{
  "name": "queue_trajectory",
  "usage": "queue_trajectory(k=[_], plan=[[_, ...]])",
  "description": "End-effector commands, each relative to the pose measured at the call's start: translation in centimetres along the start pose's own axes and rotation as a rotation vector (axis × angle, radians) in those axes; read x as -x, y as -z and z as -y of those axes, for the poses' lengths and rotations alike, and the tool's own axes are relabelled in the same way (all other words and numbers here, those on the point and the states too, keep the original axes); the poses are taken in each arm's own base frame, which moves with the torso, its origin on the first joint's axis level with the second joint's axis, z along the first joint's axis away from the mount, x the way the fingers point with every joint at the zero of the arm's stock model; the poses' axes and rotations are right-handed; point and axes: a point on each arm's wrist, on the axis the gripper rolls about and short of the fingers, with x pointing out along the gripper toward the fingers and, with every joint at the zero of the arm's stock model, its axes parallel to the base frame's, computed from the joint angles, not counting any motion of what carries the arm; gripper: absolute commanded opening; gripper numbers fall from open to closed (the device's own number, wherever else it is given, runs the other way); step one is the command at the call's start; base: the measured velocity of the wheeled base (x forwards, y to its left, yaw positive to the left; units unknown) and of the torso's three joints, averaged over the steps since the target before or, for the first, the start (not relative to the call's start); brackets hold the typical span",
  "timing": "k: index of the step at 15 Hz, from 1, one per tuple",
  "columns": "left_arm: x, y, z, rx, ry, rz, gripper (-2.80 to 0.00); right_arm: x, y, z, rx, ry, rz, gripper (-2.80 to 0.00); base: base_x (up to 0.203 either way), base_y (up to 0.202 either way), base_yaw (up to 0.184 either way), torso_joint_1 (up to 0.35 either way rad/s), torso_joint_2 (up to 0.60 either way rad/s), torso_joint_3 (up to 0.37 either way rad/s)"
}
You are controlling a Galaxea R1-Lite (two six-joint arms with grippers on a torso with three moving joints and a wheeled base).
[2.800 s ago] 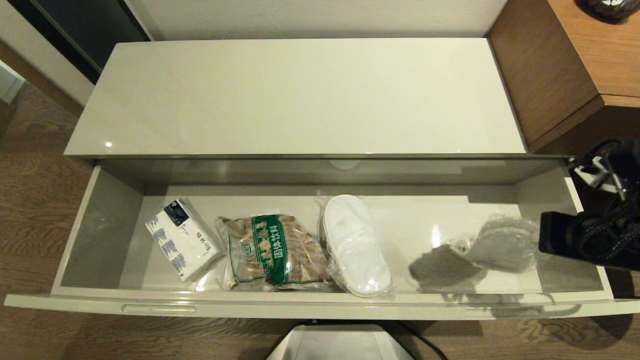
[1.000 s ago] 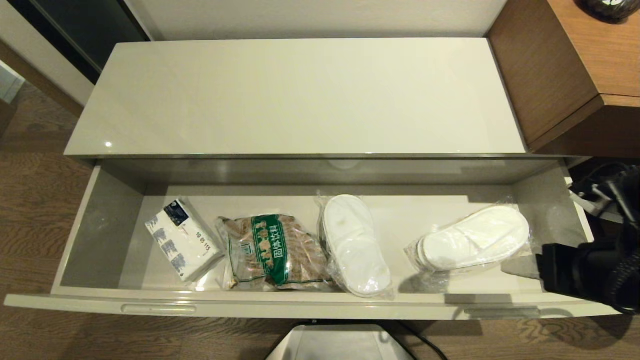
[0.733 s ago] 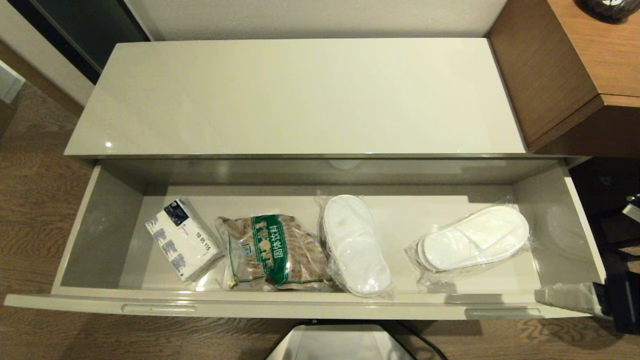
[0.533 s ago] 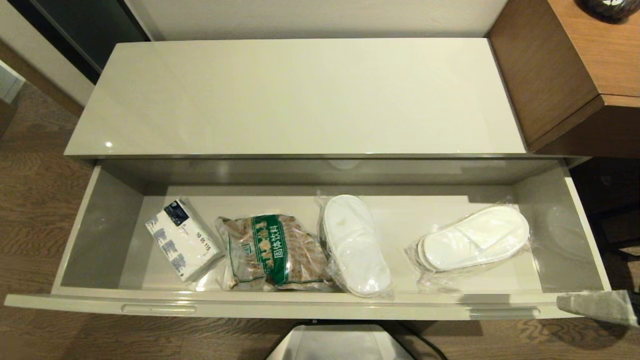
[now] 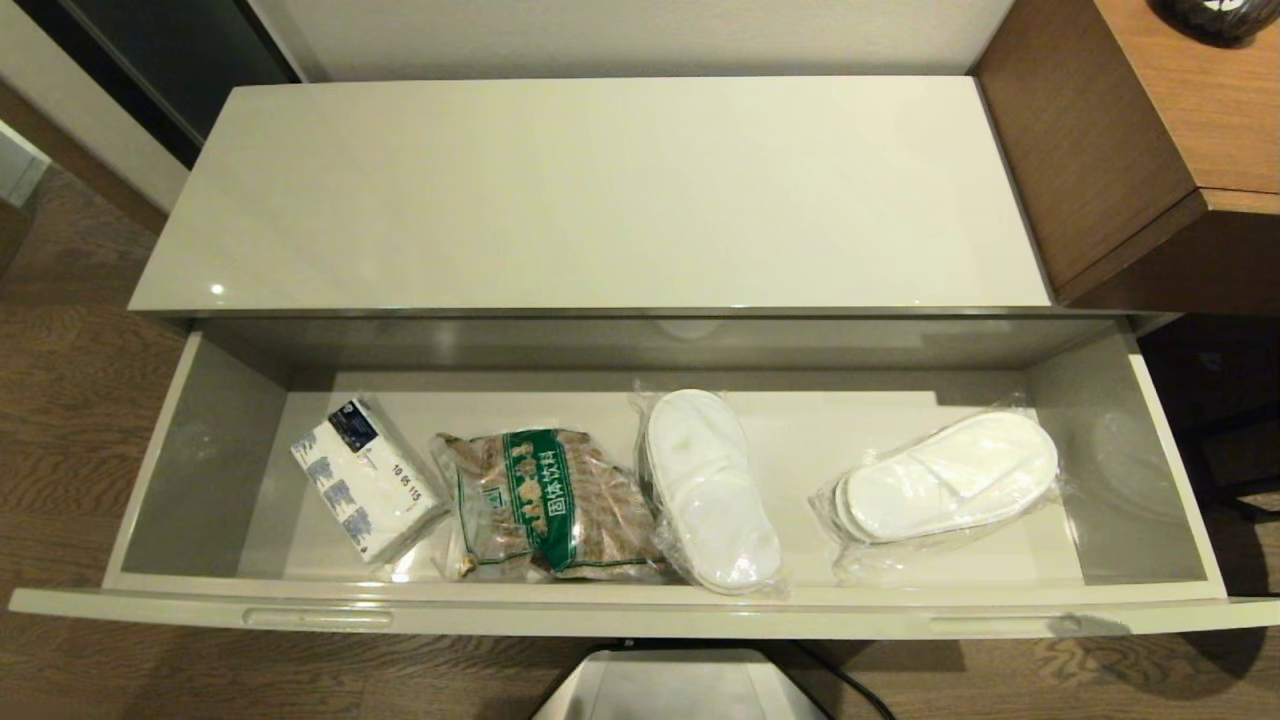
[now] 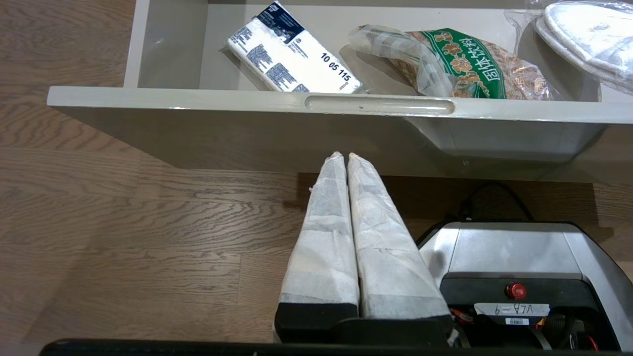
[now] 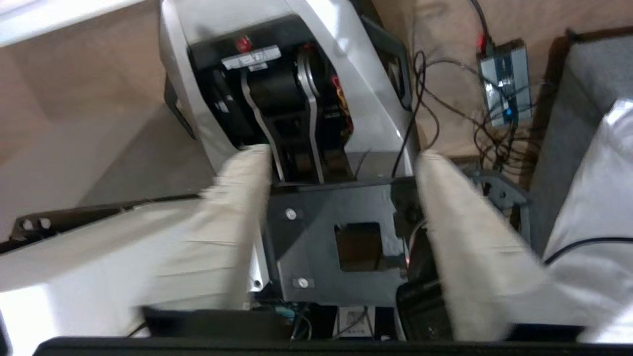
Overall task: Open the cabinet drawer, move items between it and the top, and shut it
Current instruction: Close the drawer
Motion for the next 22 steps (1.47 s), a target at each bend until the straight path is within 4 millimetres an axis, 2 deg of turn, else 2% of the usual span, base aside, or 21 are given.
queue_trajectory(k=[1,5,8,13,19,22], plan=[[0.0,0.0,0.0,0.0,0.0,-0.001,-2.8,-0.7,0.9,0.6,-0.002,0.019,-0.03,-2.8,0.0,0.0,0.0,0.0,0.0,0.0],[0.0,0.0,0.0,0.0,-0.001,0.0,-2.8,-3.6,0.5,0.1,0.006,0.098,-0.135,-2.8,0.0,0.0,0.0,0.0,0.0,0.0],[0.0,0.0,0.0,0.0,0.0,0.0,-2.8,-6.7,-0.5,-0.9,-0.01,0.131,-0.162,-2.8,0.0,0.0,0.0,0.0,0.0,0.0],[0.0,0.0,0.0,0.0,0.0,-0.001,-2.8,-10.4,-2.0,-2.3,-0.12,0.165,-0.182,-2.8,0.0,0.0,0.0,0.0,0.0,0.0],[0.0,0.0,0.0,0.0,0.0,0.0,-2.8,-12.7,-2.5,-2.8,-0.125,0.222,-0.246,-2.8,0.0,0.0,0.0,0.0,0.0,0.0],[0.0,0.0,0.0,0.0,0.0,0.0,-2.8,-13.6,-3.0,-3.3,-0.154,0.212,-0.221,-2.8,0.0,0.0,0.0,0.0,0.0,0.0]])
